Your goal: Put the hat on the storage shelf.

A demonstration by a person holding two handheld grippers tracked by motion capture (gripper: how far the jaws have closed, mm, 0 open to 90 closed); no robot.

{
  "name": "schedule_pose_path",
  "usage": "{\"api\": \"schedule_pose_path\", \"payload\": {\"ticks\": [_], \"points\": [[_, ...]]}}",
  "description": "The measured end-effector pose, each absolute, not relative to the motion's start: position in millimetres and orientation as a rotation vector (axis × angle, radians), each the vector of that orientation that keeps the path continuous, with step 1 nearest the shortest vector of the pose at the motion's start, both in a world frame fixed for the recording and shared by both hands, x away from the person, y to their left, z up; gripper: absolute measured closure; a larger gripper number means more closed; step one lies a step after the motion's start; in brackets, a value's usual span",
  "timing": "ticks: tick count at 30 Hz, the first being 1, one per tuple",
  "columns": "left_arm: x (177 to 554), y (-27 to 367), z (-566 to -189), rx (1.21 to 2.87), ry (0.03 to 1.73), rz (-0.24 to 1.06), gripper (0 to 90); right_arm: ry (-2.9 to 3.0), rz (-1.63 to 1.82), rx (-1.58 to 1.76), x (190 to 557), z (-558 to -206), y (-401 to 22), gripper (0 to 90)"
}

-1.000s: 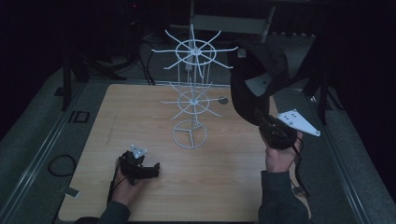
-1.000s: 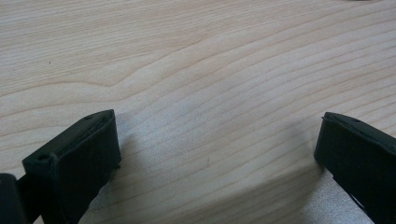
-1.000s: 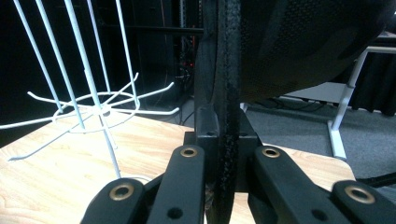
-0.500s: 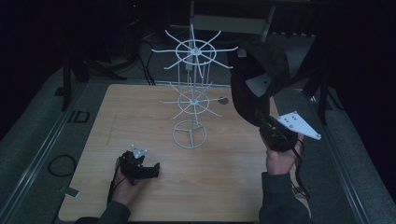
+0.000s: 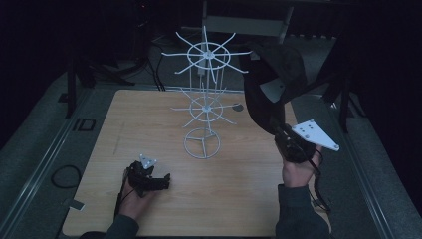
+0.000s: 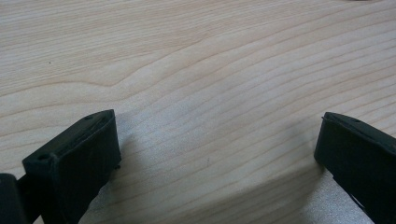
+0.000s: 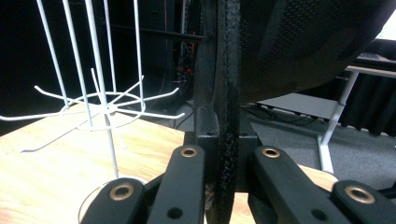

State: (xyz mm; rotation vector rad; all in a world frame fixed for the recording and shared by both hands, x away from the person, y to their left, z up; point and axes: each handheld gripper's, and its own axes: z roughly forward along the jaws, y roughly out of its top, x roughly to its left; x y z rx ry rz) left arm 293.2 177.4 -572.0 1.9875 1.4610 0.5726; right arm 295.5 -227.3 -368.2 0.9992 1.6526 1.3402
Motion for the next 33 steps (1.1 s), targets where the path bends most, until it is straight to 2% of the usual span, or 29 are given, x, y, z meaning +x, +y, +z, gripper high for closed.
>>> {"api": "schedule_pose_path", "payload": {"ticks": [33], "points": [[293.3, 177.3, -572.1, 1.985, 1.462, 0.573, 0.1, 1.757, 1.273, 0.915, 297.6, -386.5, -210.0, 85.4]]}}
